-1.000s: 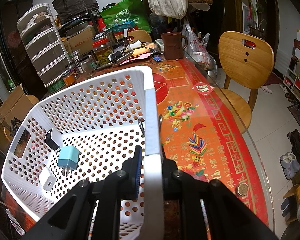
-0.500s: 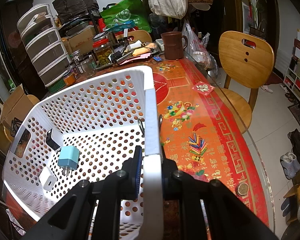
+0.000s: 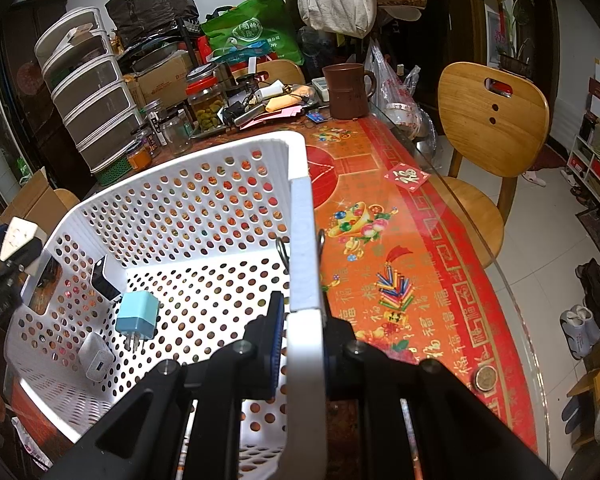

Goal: Organize rigid objects
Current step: 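Lower the flat white charger into the basket and open the left tool, then move the left tool back and grasp the black toy car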

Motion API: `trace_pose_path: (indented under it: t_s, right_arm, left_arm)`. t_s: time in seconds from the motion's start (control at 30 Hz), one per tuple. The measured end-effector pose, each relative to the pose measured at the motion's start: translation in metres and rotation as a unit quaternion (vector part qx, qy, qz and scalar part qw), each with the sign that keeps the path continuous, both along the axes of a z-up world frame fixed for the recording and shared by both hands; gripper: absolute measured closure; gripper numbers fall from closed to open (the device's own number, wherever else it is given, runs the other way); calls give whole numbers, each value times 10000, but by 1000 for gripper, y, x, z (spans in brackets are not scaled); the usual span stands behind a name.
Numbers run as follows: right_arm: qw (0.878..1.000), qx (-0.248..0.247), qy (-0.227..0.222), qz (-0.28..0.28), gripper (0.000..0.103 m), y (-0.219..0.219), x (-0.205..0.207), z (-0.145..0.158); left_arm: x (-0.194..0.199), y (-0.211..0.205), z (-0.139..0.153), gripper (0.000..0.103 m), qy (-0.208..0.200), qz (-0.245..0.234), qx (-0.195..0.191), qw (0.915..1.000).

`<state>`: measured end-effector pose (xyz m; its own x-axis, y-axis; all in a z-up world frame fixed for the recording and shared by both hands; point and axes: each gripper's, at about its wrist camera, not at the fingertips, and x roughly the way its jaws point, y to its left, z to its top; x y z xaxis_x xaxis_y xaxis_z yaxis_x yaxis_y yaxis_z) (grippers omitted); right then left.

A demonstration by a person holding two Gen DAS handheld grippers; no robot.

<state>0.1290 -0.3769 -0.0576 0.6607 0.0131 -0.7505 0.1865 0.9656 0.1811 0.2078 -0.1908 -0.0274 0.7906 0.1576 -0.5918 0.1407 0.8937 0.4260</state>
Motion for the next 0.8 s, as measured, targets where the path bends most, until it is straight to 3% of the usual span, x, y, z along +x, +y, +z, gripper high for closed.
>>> trace_pose_path:
  t_s: [0.4,0.47,0.53,0.63,0.8]
  right_arm:
    - [10000,-1,8,0,90,1,-1,0]
    - [10000,3,10,-11,90,2,-1,1]
    - [10000,0,16,-23,90,3,-2,0]
    - [10000,-26,38,-25,90,2,-1,1]
    - [10000,-27,41,-52,90,-1,0,1]
  left_arm:
    - [0,-13,-24,38,384,-390,-142,9984]
    - [-3,-11,-22,31,345,-494,-233,9979]
    - [-5,-9,-19,14,281,-550,-305,9976]
    - [-15,9,-10,10,98,-506,-427,9978]
    - [-34,97,20,1,-219,-52,-1338,9908]
